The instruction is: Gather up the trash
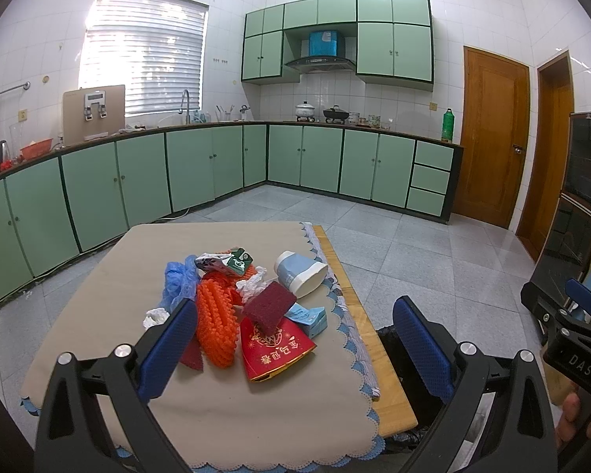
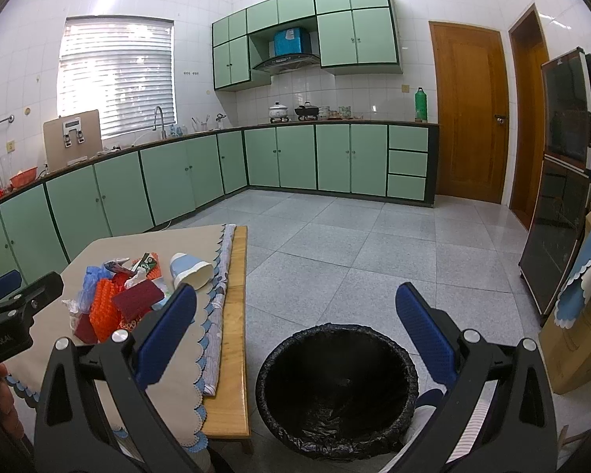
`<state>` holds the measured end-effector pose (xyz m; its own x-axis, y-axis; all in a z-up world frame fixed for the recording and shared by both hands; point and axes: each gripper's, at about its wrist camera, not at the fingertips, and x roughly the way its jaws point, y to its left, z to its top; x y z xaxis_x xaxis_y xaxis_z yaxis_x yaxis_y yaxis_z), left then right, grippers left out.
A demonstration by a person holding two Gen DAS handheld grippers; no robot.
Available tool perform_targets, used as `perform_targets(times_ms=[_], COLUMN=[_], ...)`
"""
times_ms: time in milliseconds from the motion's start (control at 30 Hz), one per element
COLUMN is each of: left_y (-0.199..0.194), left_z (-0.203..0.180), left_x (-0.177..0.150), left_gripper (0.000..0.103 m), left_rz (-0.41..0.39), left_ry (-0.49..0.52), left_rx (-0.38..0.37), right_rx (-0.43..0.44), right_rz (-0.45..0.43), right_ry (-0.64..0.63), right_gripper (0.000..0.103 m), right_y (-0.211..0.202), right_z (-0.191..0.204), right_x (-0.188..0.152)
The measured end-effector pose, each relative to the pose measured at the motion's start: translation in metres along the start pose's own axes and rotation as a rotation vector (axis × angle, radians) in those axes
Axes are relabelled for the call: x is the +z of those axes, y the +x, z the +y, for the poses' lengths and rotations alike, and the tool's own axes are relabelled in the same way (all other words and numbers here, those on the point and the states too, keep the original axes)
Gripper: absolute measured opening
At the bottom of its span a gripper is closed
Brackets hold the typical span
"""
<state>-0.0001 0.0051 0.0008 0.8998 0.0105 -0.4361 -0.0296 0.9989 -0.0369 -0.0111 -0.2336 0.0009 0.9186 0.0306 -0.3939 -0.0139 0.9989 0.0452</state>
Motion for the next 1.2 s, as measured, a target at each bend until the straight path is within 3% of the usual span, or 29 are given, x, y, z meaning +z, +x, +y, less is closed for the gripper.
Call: perform_targets(times_ms=[1200], left_y=[0.0012], left_z=[0.0052], left_x=[0.0016], left_gripper=[0.097], left_rz=[0.003], left_ry=[-0.003], left_rx=[0.003], right_rx=[0.002], right_rz=[0.001], right_ry=[0.004], right_gripper=[0.098], right_y=[-0.0005], right_z=[-0.0025], right_x=[0.0003])
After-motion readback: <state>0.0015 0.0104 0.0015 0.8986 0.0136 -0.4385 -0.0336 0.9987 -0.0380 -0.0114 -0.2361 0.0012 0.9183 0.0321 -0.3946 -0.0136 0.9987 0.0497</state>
